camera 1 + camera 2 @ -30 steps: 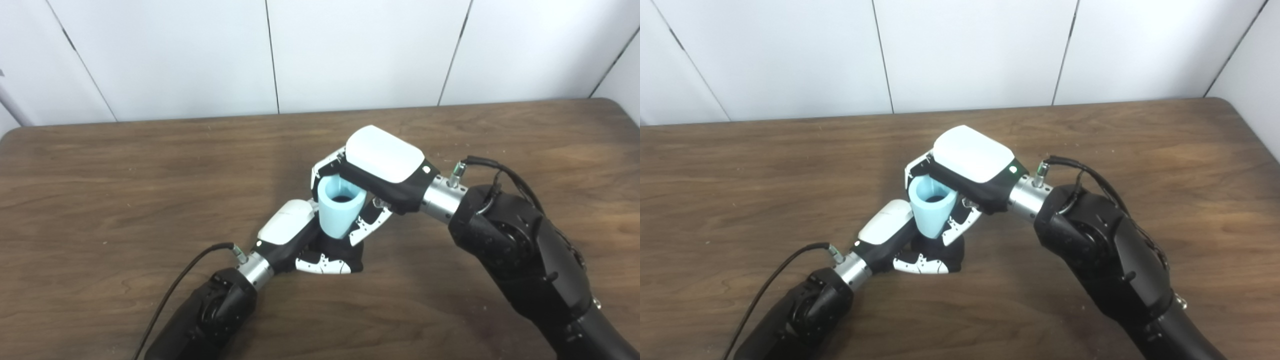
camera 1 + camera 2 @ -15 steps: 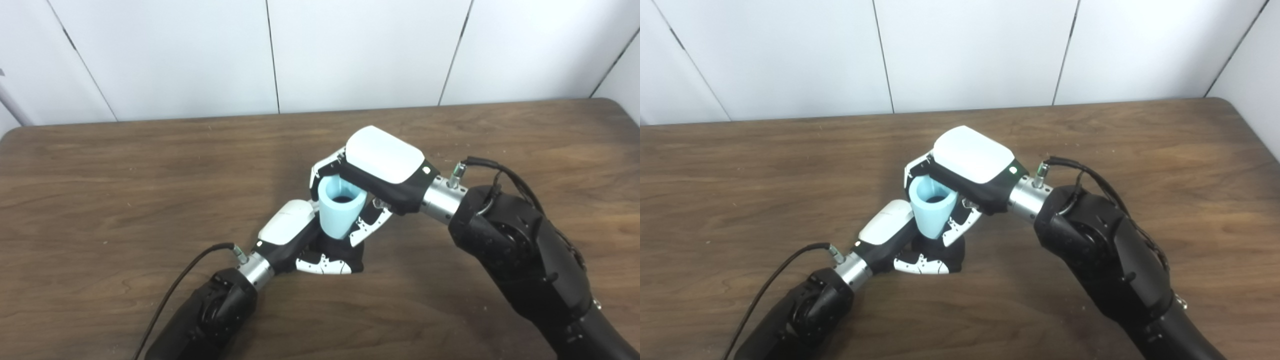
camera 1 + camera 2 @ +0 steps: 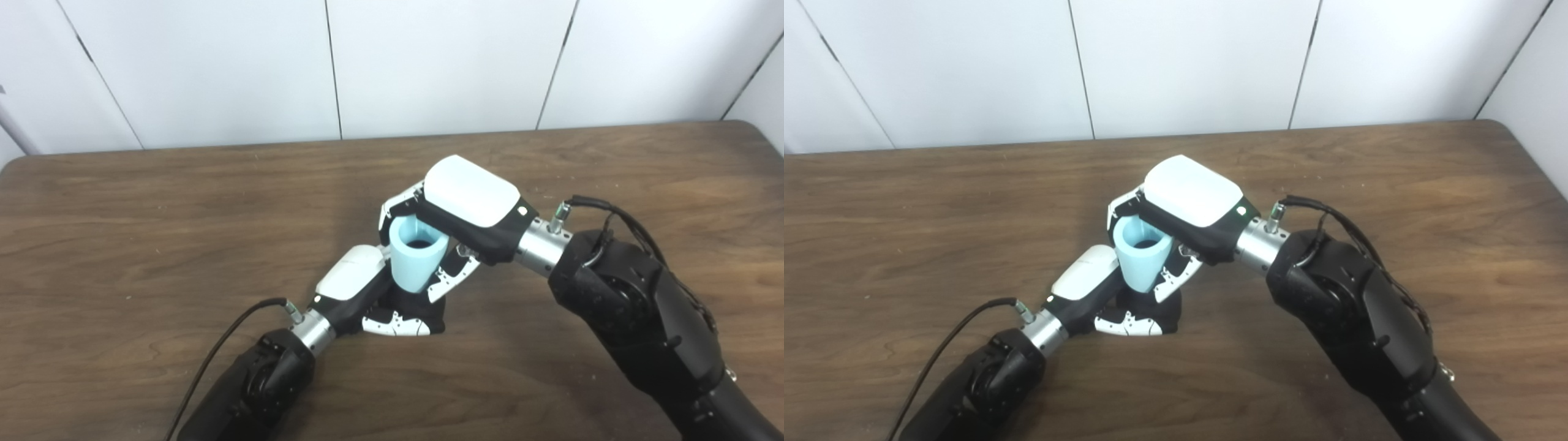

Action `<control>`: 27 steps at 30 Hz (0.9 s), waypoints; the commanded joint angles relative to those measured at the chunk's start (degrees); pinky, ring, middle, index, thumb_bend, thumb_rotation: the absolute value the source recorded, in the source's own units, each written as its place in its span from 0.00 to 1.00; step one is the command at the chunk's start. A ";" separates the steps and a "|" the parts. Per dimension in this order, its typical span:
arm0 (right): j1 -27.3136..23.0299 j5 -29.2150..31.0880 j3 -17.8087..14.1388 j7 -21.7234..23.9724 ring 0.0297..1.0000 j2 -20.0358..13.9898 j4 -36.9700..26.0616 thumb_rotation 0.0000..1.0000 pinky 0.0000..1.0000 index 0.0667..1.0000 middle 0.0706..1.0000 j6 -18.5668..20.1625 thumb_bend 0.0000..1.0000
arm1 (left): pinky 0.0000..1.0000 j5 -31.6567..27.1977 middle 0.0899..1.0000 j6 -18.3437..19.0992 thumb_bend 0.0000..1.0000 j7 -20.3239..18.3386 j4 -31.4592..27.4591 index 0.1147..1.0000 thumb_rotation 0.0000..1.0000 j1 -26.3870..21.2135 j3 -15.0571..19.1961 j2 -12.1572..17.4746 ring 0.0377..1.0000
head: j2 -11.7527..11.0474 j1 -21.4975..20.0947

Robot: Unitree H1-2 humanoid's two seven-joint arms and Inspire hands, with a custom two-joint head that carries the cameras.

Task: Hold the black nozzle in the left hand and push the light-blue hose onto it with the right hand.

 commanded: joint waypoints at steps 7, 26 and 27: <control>2.90 -2.92 2.65 2.51 0.24 -2.01 4.54 0.00 0.19 0.49 0.36 -0.41 0.52 | 0.93 0.79 0.83 1.19 0.50 -2.77 0.81 0.46 0.66 2.41 -1.27 0.63 0.94 | 0.19 0.12; 1.16 -4.63 5.12 5.29 0.35 -2.24 6.36 0.00 0.29 0.49 0.40 2.03 0.52 | 0.93 0.55 0.83 1.38 0.50 -2.88 0.60 0.47 0.66 2.39 -1.33 0.46 0.94 | 0.61 0.29; 1.04 -4.58 5.23 5.52 0.36 -2.31 6.33 0.00 0.30 0.49 0.40 2.15 0.52 | 0.92 0.57 0.83 1.38 0.50 -2.87 0.57 0.47 0.66 2.40 -1.34 0.44 0.94 | 0.61 0.29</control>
